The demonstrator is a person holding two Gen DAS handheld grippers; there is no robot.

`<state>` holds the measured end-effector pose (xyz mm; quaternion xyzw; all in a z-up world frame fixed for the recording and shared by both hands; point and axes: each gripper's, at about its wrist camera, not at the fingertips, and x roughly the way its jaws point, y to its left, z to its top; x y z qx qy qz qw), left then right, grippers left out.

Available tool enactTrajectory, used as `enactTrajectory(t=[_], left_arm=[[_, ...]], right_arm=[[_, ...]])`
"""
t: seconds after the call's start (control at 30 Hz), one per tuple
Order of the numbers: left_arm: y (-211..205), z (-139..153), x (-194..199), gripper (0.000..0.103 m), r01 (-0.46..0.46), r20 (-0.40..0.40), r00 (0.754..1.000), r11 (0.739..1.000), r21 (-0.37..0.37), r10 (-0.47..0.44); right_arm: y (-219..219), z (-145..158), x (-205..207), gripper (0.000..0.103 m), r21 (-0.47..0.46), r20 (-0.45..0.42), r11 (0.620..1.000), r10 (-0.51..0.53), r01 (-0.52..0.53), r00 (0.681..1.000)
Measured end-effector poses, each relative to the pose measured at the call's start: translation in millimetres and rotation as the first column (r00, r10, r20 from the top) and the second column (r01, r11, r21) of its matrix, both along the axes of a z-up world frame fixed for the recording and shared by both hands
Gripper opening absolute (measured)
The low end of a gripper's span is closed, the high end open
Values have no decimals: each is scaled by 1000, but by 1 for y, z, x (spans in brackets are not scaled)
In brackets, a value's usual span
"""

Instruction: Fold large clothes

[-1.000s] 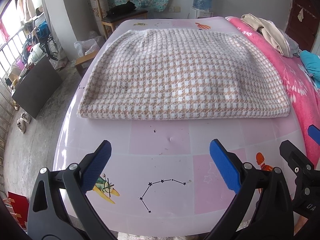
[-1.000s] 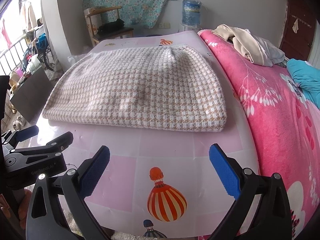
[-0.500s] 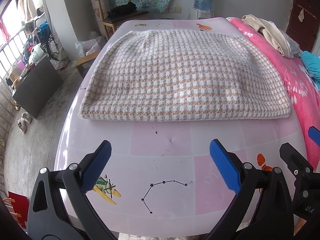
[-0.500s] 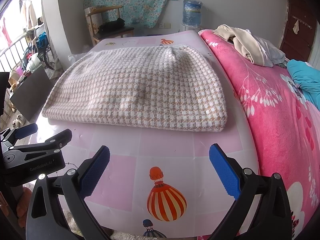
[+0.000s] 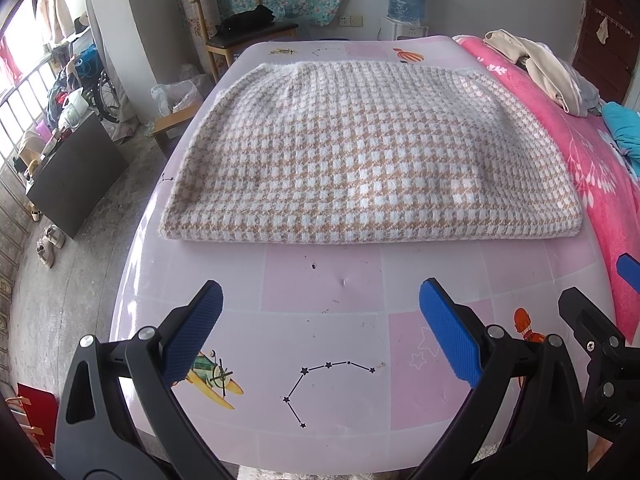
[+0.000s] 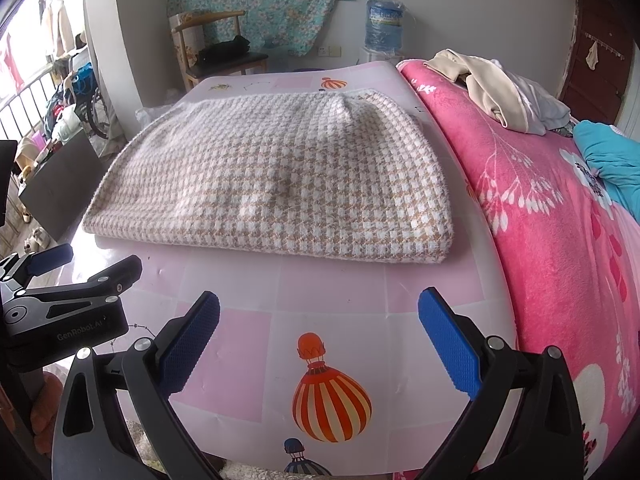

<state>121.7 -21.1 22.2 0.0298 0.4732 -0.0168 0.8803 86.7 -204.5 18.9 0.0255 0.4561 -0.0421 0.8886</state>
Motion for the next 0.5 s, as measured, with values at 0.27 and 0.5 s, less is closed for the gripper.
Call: enactTrajectory(t=[0.27,0.5], left_arm=[[1,1,1,95,0,1,1000,1000,0,0],[0,1,1,95,0,0,1000,1000,1,0]], right_arm=[[-1,-1,1,97,-2,-3,1000,3,-3,1000],[-1,-1,1,97,-3,-4,1000,5,-5,1000]])
